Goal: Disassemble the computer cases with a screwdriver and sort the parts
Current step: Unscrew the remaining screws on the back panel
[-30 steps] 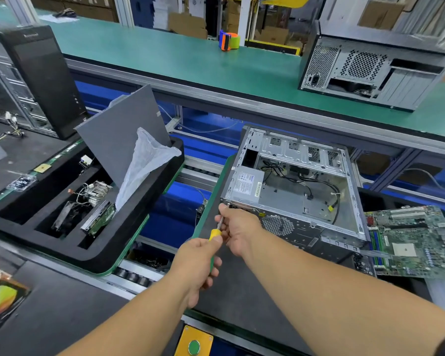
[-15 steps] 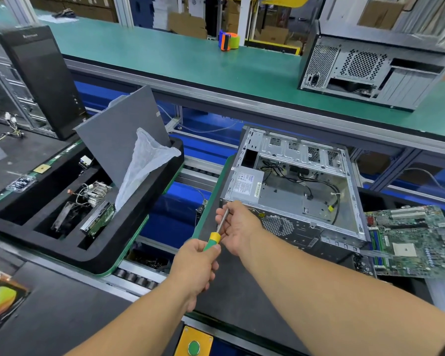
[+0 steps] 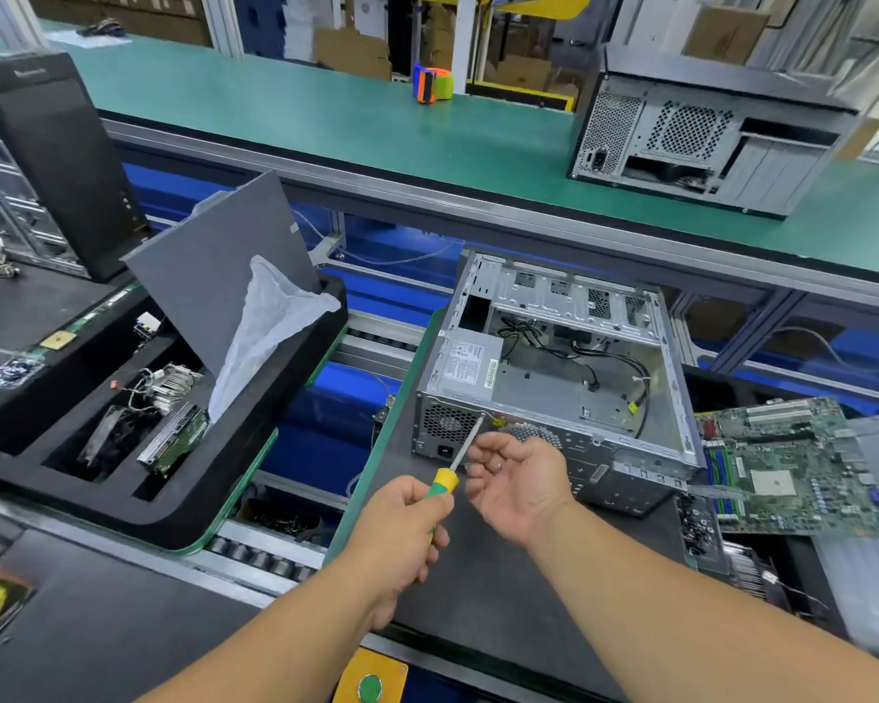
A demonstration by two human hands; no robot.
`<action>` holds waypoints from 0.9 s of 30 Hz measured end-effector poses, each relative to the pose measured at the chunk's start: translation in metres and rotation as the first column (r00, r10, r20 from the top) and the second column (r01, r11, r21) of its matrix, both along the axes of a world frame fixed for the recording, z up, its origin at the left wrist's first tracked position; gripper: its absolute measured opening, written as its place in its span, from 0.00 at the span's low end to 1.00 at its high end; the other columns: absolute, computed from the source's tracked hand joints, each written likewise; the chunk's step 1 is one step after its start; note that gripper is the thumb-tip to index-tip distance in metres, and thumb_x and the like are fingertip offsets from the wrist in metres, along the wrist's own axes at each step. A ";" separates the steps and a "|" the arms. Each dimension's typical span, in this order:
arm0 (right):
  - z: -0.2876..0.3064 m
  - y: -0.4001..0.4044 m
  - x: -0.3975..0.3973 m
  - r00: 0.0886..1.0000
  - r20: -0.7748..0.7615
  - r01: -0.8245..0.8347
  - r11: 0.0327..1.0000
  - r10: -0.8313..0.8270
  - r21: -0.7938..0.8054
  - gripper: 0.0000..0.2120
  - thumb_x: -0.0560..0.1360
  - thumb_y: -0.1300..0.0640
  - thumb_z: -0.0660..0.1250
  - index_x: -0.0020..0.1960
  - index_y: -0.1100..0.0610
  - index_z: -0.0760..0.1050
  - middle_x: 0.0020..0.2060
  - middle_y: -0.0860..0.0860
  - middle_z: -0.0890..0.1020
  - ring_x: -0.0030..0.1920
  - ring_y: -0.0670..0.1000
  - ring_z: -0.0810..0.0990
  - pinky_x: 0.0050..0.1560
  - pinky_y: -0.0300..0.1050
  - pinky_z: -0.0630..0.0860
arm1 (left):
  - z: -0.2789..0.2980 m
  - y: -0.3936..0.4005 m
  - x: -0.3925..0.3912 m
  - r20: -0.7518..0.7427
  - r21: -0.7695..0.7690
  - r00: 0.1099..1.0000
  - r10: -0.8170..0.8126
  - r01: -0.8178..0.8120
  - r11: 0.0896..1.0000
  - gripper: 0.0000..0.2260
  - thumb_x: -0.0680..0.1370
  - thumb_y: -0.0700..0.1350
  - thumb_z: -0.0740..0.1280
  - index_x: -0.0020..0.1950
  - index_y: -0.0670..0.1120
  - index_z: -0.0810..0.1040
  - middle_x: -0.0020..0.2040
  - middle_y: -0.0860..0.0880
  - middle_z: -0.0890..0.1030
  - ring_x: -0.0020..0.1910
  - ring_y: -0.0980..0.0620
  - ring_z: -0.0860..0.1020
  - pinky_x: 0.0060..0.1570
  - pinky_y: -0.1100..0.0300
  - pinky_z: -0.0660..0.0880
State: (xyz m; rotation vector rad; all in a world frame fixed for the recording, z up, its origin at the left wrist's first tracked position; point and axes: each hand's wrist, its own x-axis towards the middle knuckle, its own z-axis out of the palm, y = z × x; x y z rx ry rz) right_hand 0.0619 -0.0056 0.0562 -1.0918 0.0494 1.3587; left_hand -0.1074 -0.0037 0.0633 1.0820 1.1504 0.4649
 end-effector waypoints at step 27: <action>0.008 0.020 0.007 0.947 0.274 -0.157 0.985 0.170 -0.070 0.14 0.85 0.62 0.57 0.53 0.64 0.82 0.35 0.53 0.83 0.26 0.45 0.67 0.24 0.37 0.63 | 0.005 -0.018 0.030 -0.311 0.287 0.949 0.053 0.040 0.957 0.06 0.81 0.50 0.68 0.49 0.52 0.72 0.43 0.47 0.82 0.38 0.49 0.83 0.33 0.57 0.75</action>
